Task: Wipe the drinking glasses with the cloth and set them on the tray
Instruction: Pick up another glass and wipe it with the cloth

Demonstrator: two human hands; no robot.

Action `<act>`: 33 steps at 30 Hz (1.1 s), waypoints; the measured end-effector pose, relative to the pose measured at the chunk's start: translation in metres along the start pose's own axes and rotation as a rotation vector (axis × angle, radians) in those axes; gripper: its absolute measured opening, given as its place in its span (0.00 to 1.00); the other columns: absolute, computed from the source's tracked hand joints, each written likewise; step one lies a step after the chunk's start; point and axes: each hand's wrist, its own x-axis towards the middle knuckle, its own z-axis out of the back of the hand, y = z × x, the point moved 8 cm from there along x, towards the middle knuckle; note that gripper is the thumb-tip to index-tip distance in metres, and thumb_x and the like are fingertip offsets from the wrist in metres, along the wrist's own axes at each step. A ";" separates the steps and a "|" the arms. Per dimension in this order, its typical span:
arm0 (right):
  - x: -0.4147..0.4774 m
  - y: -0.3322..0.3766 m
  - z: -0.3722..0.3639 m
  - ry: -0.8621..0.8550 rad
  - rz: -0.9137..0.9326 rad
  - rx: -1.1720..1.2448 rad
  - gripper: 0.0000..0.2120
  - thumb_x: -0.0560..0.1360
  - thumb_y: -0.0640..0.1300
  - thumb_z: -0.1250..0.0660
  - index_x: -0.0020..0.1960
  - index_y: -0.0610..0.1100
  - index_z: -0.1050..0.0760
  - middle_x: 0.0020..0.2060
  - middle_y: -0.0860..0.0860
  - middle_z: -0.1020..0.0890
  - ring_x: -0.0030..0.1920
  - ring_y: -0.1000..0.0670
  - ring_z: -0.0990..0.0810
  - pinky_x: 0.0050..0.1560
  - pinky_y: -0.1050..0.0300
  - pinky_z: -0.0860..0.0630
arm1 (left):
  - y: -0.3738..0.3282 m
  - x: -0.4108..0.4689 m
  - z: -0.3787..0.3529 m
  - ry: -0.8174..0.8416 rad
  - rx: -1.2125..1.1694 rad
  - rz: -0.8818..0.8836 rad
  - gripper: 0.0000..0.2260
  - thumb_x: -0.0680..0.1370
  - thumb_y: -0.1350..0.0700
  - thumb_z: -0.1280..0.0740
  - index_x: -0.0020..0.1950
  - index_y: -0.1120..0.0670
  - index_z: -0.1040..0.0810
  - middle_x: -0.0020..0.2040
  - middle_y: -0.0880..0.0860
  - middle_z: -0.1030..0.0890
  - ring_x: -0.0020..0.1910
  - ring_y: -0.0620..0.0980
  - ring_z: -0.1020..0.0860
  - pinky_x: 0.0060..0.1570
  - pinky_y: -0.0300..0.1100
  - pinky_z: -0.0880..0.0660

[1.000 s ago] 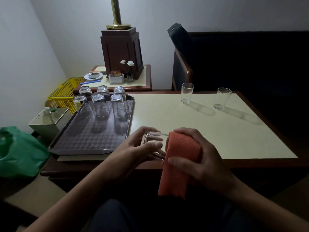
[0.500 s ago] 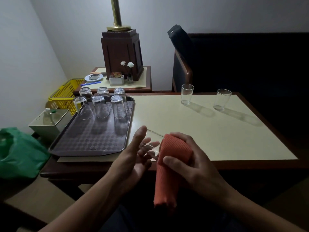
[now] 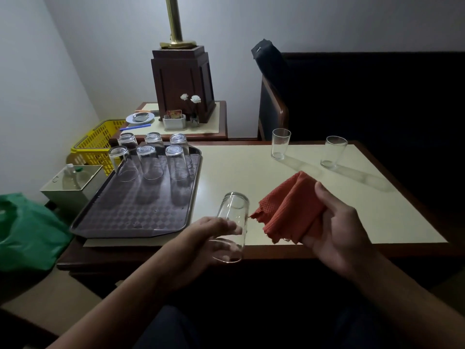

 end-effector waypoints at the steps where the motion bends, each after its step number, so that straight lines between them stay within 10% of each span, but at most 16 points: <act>1: 0.001 0.004 0.001 0.002 0.027 -0.023 0.22 0.86 0.56 0.42 0.67 0.41 0.22 0.58 0.41 0.12 0.57 0.41 0.12 0.51 0.40 0.15 | -0.003 0.000 0.000 0.011 0.022 -0.031 0.30 0.69 0.59 0.26 0.70 0.65 0.28 0.61 0.66 0.20 0.40 0.54 0.20 0.39 0.44 0.20; 6: 0.004 -0.003 0.000 0.053 0.037 -0.175 0.27 0.85 0.60 0.43 0.69 0.41 0.22 0.59 0.39 0.13 0.59 0.40 0.13 0.54 0.42 0.18 | -0.016 -0.009 -0.011 0.184 0.371 -0.124 0.27 0.71 0.64 0.27 0.70 0.49 0.21 0.57 0.57 0.18 0.46 0.54 0.20 0.45 0.41 0.21; 10: -0.013 -0.014 -0.025 0.426 -0.056 -0.368 0.33 0.82 0.68 0.47 0.68 0.47 0.18 0.65 0.42 0.16 0.65 0.41 0.17 0.65 0.42 0.23 | -0.015 -0.005 -0.007 0.082 0.540 -0.149 0.25 0.69 0.59 0.23 0.65 0.55 0.24 0.56 0.57 0.15 0.48 0.54 0.18 0.45 0.44 0.21; 14: -0.032 -0.006 -0.042 0.622 0.464 -1.027 0.14 0.82 0.55 0.31 0.65 0.55 0.17 0.71 0.62 0.22 0.73 0.55 0.24 0.69 0.47 0.21 | -0.009 -0.001 0.000 0.011 0.221 -0.076 0.20 0.74 0.59 0.24 0.61 0.62 0.25 0.51 0.59 0.15 0.43 0.54 0.19 0.39 0.42 0.21; 19: -0.043 -0.002 -0.050 0.551 0.737 -1.198 0.32 0.71 0.53 0.18 0.71 0.56 0.26 0.70 0.62 0.24 0.71 0.54 0.24 0.65 0.54 0.20 | -0.014 -0.004 -0.009 0.098 0.128 -0.110 0.23 0.73 0.54 0.27 0.63 0.64 0.27 0.54 0.63 0.16 0.46 0.58 0.17 0.41 0.44 0.20; 22: -0.036 -0.004 -0.043 0.446 0.562 -0.971 0.30 0.70 0.46 0.16 0.68 0.58 0.24 0.65 0.61 0.23 0.64 0.52 0.19 0.58 0.58 0.19 | -0.026 -0.011 -0.016 0.218 0.137 -0.249 0.25 0.72 0.64 0.24 0.66 0.59 0.28 0.63 0.67 0.22 0.55 0.65 0.21 0.52 0.52 0.19; 27: -0.029 -0.035 -0.045 0.525 -0.183 -0.243 0.24 0.70 0.45 0.19 0.65 0.52 0.19 0.65 0.36 0.22 0.60 0.38 0.16 0.57 0.39 0.15 | -0.036 -0.022 -0.020 0.240 0.311 -0.394 0.24 0.72 0.67 0.25 0.66 0.56 0.27 0.66 0.62 0.22 0.55 0.62 0.21 0.56 0.53 0.20; 29: -0.030 -0.022 -0.043 0.533 0.001 -0.473 0.26 0.70 0.41 0.17 0.65 0.54 0.20 0.66 0.42 0.23 0.59 0.43 0.16 0.55 0.45 0.15 | -0.032 -0.016 -0.018 0.165 0.210 -0.301 0.22 0.74 0.60 0.26 0.66 0.58 0.27 0.61 0.64 0.20 0.50 0.61 0.19 0.49 0.49 0.18; 33: -0.057 -0.005 -0.062 0.568 0.924 -1.316 0.32 0.72 0.46 0.18 0.72 0.55 0.26 0.72 0.57 0.28 0.69 0.53 0.24 0.59 0.61 0.19 | -0.007 -0.003 -0.004 -0.023 0.134 0.010 0.29 0.74 0.39 0.30 0.61 0.61 0.27 0.39 0.61 0.19 0.30 0.56 0.21 0.27 0.40 0.24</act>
